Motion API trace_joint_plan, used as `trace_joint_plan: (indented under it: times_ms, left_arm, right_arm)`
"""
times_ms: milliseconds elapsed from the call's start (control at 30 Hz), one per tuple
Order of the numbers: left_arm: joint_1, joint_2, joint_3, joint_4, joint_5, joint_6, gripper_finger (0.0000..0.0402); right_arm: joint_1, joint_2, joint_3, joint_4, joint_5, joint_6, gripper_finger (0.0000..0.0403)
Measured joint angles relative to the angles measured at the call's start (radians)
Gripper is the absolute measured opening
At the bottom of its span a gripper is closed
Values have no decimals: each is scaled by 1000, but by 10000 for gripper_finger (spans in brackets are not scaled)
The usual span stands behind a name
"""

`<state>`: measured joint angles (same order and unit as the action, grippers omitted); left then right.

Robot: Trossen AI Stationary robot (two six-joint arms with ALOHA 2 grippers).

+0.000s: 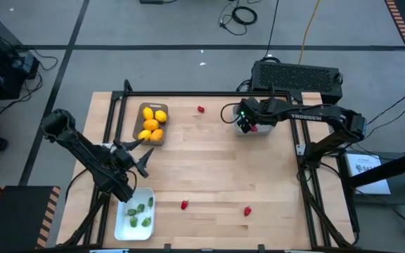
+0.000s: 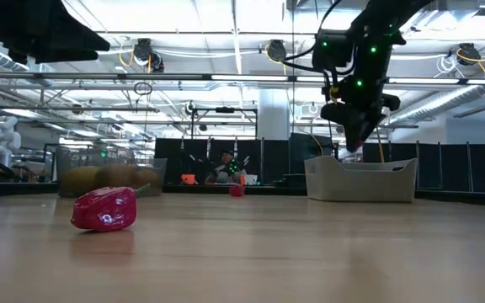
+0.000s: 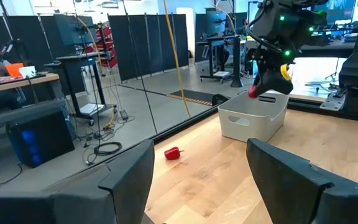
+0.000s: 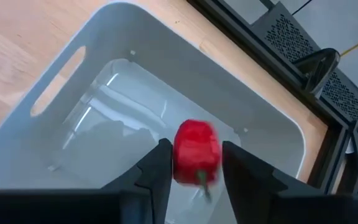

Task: Sort produce into baskets
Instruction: Put the red bell pepper into the gray bin

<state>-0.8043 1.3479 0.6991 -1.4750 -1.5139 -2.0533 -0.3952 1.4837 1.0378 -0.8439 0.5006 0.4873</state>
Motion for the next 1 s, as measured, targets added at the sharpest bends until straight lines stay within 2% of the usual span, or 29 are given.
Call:
trace_joint_plan:
  times_ms: [300,367,467,567,833,1000]
  left_arm:
    - [0,0,0,-1,0,1,262]
    - [0,0,0,-1,0,1,262]
    - [0,0,0,-6,0,1,262]
    - [0,0,0,-8,0,1,262]
    - [0,0,0,-8,0,1,262]
    - [0,0,0,-7,0,1,262]
  right_arm:
    - [-2,0,0,21,-14,14,183]
    - [2,0,0,26,-78,34,190]
    - [30,0,0,39,-245,81,194]
    - [114,0,0,72,-341,112,193]
    - [442,0,0,141,-378,285,189]
    - [659,0,0,155,-431,509,189]
